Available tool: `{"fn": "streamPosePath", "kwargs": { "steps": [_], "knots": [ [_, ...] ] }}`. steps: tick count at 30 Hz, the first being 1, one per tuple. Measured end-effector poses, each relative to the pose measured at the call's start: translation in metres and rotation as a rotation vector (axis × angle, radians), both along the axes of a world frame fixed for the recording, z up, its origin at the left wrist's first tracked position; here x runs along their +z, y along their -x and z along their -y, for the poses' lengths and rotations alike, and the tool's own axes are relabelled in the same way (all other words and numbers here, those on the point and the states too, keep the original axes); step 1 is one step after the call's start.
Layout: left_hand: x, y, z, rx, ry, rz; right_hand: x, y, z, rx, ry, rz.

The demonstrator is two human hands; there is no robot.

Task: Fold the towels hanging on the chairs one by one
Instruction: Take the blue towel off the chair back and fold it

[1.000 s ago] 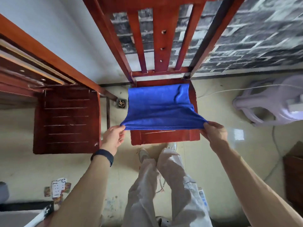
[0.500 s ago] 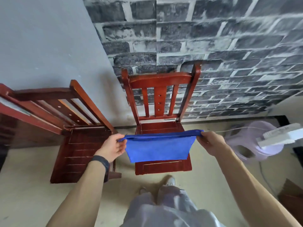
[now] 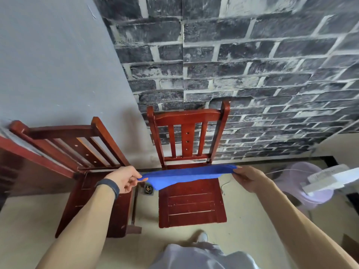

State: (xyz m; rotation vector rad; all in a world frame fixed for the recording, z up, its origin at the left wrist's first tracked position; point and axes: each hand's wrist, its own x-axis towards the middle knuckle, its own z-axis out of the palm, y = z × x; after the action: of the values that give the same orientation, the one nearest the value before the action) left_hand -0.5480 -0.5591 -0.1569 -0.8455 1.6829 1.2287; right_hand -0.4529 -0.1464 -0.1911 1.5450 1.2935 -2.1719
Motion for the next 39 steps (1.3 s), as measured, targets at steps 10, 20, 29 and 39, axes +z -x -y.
{"fn": "streamPosePath", "kwargs": {
  "steps": [10,20,29,39],
  "knots": [
    [0.023,0.016,-0.012,-0.282,0.075,-0.344,0.023,0.017,0.002,0.286,-0.527,-0.145],
    [0.03,0.015,-0.002,-0.835,0.598,-1.068,0.022,0.018,-0.019,0.975,-1.625,-0.526],
    [0.038,-0.002,0.0,-0.987,0.727,-1.369,0.025,0.005,-0.033,1.178,-1.809,-0.531],
    [0.025,-0.002,-0.007,-1.065,0.746,-1.253,0.016,-0.003,-0.048,1.297,-1.819,-0.592]
  ]
}}
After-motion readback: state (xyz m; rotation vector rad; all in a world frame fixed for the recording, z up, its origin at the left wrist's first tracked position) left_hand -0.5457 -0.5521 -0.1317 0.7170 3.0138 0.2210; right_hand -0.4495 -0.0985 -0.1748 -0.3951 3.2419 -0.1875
